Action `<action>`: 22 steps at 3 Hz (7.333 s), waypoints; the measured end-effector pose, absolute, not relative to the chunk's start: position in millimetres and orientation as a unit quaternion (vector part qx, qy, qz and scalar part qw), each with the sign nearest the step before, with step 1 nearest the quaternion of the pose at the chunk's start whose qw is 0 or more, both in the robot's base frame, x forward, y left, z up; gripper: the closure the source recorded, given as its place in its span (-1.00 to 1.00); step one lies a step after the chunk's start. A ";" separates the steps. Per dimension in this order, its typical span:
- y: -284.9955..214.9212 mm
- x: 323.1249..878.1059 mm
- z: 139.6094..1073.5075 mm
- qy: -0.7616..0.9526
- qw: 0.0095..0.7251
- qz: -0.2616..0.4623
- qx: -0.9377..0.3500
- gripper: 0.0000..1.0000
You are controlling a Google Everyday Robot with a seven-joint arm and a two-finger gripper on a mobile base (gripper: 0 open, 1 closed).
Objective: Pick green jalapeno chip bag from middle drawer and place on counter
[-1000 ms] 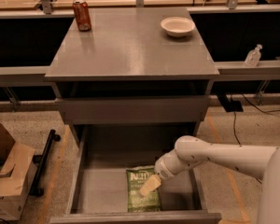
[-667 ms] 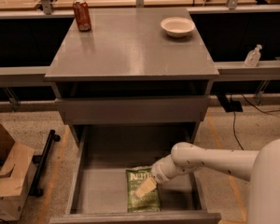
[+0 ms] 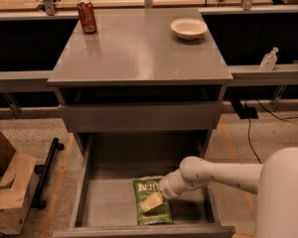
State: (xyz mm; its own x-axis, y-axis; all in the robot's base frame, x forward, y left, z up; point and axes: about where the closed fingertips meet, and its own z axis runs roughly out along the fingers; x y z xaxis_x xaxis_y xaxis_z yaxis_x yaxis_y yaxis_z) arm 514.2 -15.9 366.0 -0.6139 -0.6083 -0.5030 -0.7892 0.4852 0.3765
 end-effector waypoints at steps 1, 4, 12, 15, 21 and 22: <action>-15.8 514.2 367.5 0.848 0.153 0.296 -0.412 -0.20; -14.8 509.9 358.3 0.852 0.151 0.304 -0.398 1.00; -159.9 537.5 670.0 0.788 0.240 0.345 -0.450 1.00; -173.2 590.7 838.2 0.792 0.245 0.164 -0.535 1.00; -127.1 734.1 966.4 0.748 0.367 0.026 -0.552 0.65; -124.5 783.6 967.4 0.749 0.399 0.024 -0.528 0.17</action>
Offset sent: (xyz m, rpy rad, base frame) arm -0.0065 -0.0027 -0.0197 0.0473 0.0205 -0.0766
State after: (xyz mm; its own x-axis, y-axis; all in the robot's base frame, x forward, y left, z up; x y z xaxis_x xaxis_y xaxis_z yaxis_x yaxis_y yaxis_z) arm 783.6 -124.5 967.4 -0.1242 -0.7722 -0.6231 -0.8110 0.4408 -0.3847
